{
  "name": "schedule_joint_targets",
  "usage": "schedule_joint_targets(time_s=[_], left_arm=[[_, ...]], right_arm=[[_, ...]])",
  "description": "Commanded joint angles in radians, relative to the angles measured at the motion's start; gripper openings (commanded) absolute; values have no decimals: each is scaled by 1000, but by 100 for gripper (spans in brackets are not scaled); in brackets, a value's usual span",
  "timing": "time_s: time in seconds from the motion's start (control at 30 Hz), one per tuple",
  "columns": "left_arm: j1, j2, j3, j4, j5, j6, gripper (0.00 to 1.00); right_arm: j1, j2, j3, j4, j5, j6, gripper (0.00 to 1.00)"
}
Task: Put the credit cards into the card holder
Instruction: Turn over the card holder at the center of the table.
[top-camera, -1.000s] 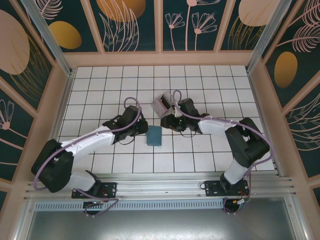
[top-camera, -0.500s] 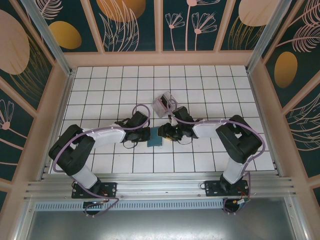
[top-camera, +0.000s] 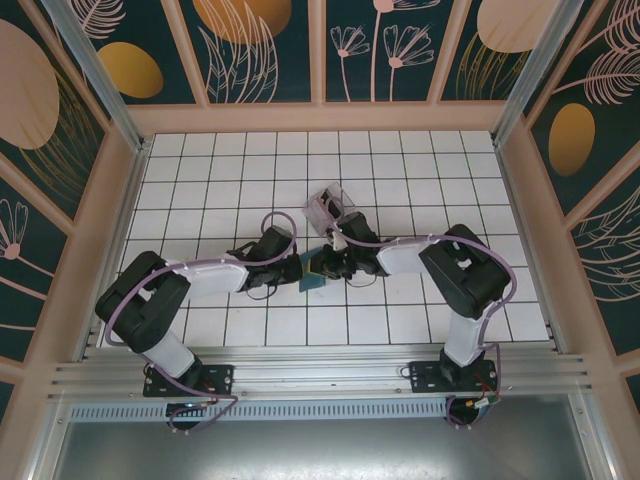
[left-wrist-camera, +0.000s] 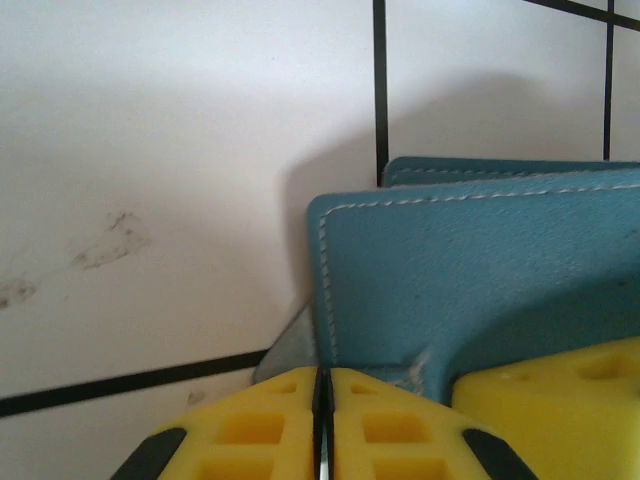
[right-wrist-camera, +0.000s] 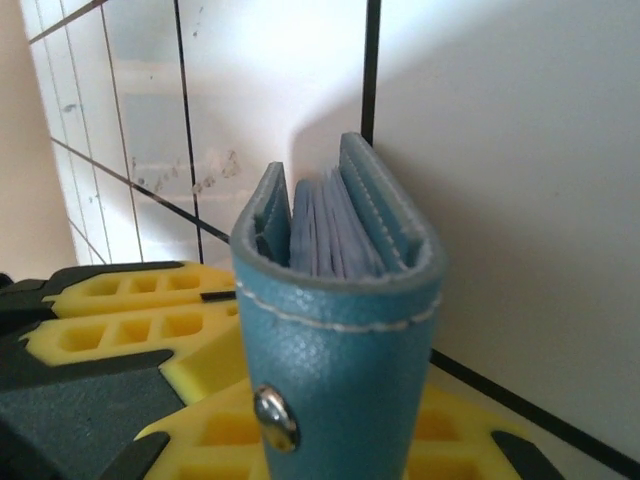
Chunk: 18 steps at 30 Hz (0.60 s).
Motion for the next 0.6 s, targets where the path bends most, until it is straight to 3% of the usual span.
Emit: schedule_joint_targets(time_s=[0.0, 0.17, 0.33, 0.43, 0.57], left_arm=[[-4, -79, -20, -102, -73, -21, 14], [7, -143, -13, -119, -117, -9, 14], [12, -128, -13, -85, -105, 2, 13], [18, -125, -22, -70, -99, 8, 11], [83, -137, -109, 49, 39, -34, 9]], right_arm=[[-60, -124, 38, -259, 186, -150, 8], [-78, -256, 149, -645, 536, -288, 8], [34, -179, 337, -973, 911, -307, 12], [104, -96, 391, -1032, 1023, -285, 13], [159, 52, 448, -1034, 1027, -260, 17]])
